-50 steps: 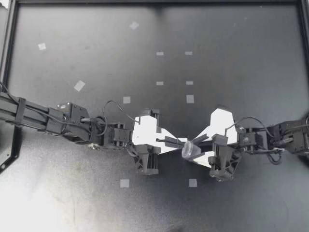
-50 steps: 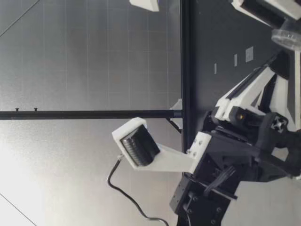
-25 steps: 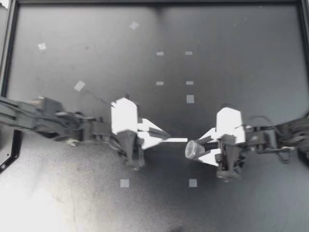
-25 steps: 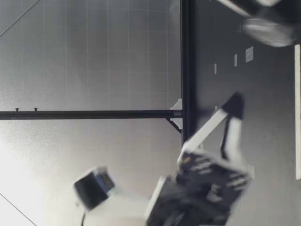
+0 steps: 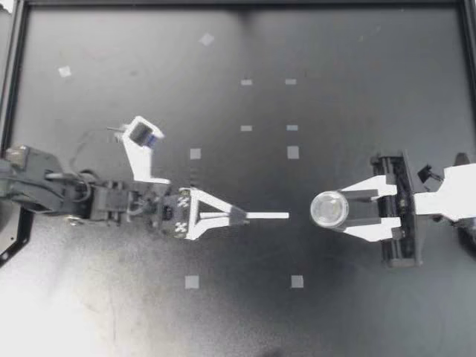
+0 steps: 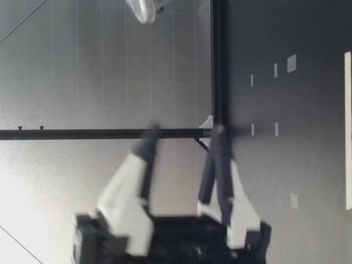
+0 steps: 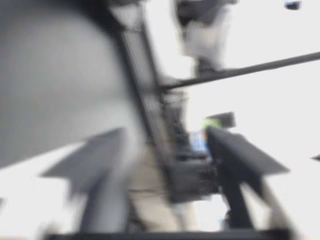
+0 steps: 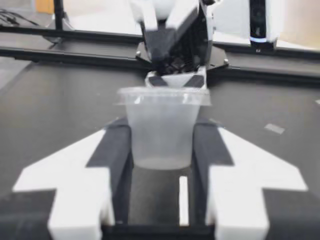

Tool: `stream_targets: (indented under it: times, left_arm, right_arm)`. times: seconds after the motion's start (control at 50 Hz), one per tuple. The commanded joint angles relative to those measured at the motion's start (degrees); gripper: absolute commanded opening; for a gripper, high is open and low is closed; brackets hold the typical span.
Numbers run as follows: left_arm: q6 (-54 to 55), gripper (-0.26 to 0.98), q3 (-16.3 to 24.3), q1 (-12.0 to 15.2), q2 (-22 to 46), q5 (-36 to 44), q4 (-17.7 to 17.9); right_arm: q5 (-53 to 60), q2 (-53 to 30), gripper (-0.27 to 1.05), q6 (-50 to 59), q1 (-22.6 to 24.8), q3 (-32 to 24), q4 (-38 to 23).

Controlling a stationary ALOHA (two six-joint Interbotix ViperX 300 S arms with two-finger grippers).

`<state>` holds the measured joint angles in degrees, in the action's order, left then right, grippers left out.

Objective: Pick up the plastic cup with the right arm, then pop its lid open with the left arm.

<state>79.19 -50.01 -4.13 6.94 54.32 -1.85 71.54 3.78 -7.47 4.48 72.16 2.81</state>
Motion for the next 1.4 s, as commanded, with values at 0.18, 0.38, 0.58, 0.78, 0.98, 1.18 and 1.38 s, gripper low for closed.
stream_targets:
  times: [0.18, 0.38, 0.58, 0.78, 0.98, 1.18, 1.38]
  left_arm:
    - [1.58, 0.72, 6.77, 0.09, 1.85, -0.26, -0.18]
    - [1.49, 0.72, 7.91, 0.09, 1.93, -0.62, -0.26]
    - [1.49, 0.71, 8.44, 0.09, 2.02, -0.62, -0.26]
    - [1.49, 0.71, 8.44, 0.09, 2.11, -0.70, -0.35]
    - [1.49, 0.71, 9.67, 0.00, 2.55, -0.62, -0.44]
    - [1.58, 0.71, 9.93, 0.09, 2.55, -0.62, -0.88]
    - [0.62, 0.71, 9.23, 0.00, 1.23, -0.62, -0.88]
  right_arm:
    - [0.62, -3.52, 0.34, -0.09, -0.09, -4.75, -3.25]
    - [0.53, -5.36, 0.34, 0.62, -0.09, -5.71, -4.04]
    - [0.62, -6.42, 0.34, 0.62, -0.09, -6.06, -2.90]
    - [0.53, -6.68, 0.34, 0.44, -0.18, -6.77, -2.64]
    - [0.53, -8.09, 0.34, 0.53, -0.62, -7.56, -2.37]
    - [-2.46, -9.67, 0.34, 1.23, -1.41, -7.38, -0.79]
    - [-5.80, -11.16, 0.34, 3.87, -1.41, -7.12, -0.35]
